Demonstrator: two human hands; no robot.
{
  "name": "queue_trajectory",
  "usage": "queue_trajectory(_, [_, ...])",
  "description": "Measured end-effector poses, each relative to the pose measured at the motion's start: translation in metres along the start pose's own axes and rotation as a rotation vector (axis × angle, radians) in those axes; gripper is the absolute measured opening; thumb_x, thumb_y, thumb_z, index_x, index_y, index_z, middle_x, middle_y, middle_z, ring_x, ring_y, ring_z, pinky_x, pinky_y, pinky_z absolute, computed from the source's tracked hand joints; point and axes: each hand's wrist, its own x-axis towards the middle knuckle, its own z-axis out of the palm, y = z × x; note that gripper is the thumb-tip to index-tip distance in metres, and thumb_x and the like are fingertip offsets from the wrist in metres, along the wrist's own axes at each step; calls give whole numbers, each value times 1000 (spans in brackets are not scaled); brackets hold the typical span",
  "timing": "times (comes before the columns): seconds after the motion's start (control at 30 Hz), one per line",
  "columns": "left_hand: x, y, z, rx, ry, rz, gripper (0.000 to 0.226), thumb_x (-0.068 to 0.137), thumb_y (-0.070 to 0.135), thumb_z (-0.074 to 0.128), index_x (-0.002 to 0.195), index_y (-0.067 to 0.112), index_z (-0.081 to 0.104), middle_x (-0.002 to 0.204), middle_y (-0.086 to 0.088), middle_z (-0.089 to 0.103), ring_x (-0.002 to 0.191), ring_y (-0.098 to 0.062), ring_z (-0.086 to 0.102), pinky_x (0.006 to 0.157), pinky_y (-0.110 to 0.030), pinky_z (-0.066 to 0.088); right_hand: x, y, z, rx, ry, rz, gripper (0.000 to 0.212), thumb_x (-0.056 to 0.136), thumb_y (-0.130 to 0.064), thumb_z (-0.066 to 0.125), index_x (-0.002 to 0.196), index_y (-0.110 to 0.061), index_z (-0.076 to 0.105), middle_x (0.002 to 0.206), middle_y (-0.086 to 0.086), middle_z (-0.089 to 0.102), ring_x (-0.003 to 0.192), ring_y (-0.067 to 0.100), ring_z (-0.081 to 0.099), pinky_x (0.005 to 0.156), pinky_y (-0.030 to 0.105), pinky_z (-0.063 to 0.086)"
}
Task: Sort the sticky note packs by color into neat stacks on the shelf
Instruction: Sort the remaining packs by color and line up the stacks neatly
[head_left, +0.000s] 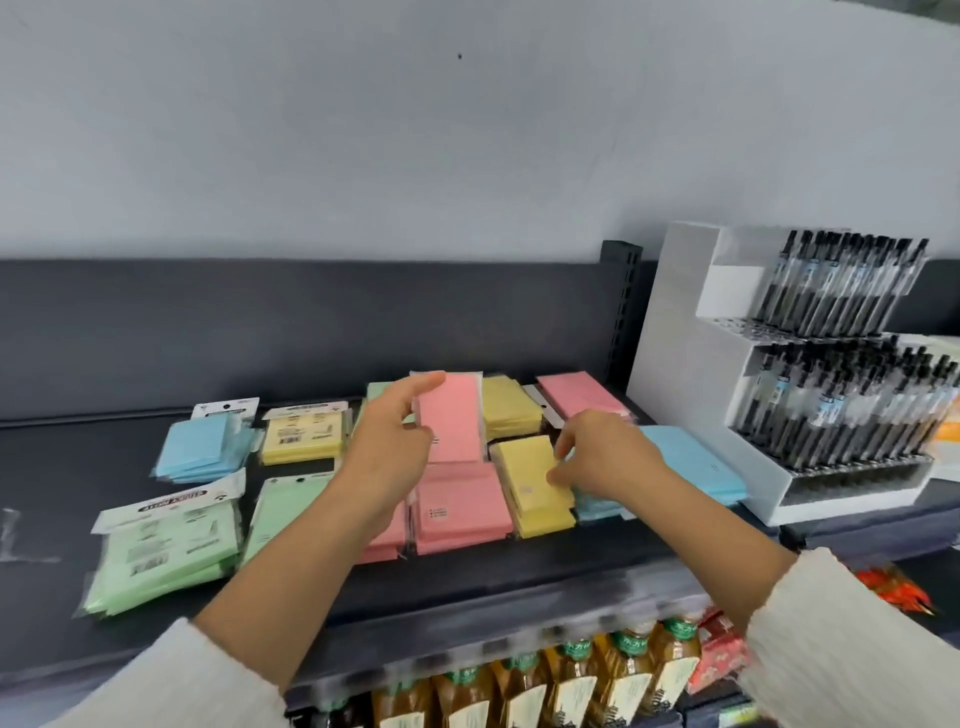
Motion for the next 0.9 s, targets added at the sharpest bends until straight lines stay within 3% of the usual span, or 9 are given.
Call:
queue_trajectory(0.13, [17,2,8,6,-81,-13,60,92,-9,39,132,34,48,128,8,51,93,-16,58,67,-27,44,16,-3,-6,-86,-125,-139,72,70,-24,79,134,-30,46,126,-2,55,110,21,56,89,37,51])
queue_trajectory(0.23, [24,5,12,23,-119,0,58,93,-8,38,133,33,47,122,8,51,100,-14,56,75,-27,47,26,-9,-11,-130,-271,-297,90,69,-15,80,144,-31,33,144,-4,40,127,22,45,100,38,44])
queue_trajectory(0.3, [26,6,14,38,-127,7,58,93,-7,38,134,33,46,124,9,49,100,-9,54,82,-29,49,31,-13,-19,-185,-385,-355,87,72,-14,79,145,-26,33,146,-5,38,130,21,41,104,34,39])
queue_trajectory(0.43, [31,5,17,35,-114,3,57,94,-7,37,133,33,47,133,11,44,98,-4,52,85,-30,50,36,-20,-26,-239,-505,-422,66,82,-18,70,141,-20,40,139,-4,47,115,16,47,90,25,36])
queue_trajectory(0.6, [32,2,22,24,-90,-13,62,92,-10,38,136,34,42,130,10,46,111,-14,53,79,-28,49,41,-12,-22,-199,-518,-457,65,89,-22,62,146,-24,32,144,-6,41,126,17,43,103,30,36])
queue_trajectory(0.7, [31,0,23,-13,-77,-46,68,92,-8,42,141,38,30,131,6,49,113,-20,56,79,-31,52,44,-6,-22,19,-381,-426,59,93,-24,55,147,-22,29,149,-3,36,132,19,39,108,35,35])
queue_trajectory(0.77, [35,3,23,-31,-46,-49,71,92,-7,44,143,39,26,134,3,52,113,-22,58,80,-36,52,47,-7,-29,304,-227,-389,53,96,-27,51,145,-19,33,147,-2,41,130,16,42,106,31,36])
queue_trajectory(0.83, [42,11,19,-64,34,-16,71,91,-8,45,144,34,26,126,3,60,109,-18,60,84,-40,51,50,-10,-41,570,-137,-363,50,95,-28,52,143,-19,38,140,-2,49,125,13,48,104,29,37])
queue_trajectory(0.9, [48,24,13,-90,124,28,66,90,-9,46,144,26,30,118,3,64,108,-15,61,89,-36,52,53,-15,-53,708,-50,-369,47,94,-29,54,139,-20,44,134,-4,55,120,11,52,104,31,40])
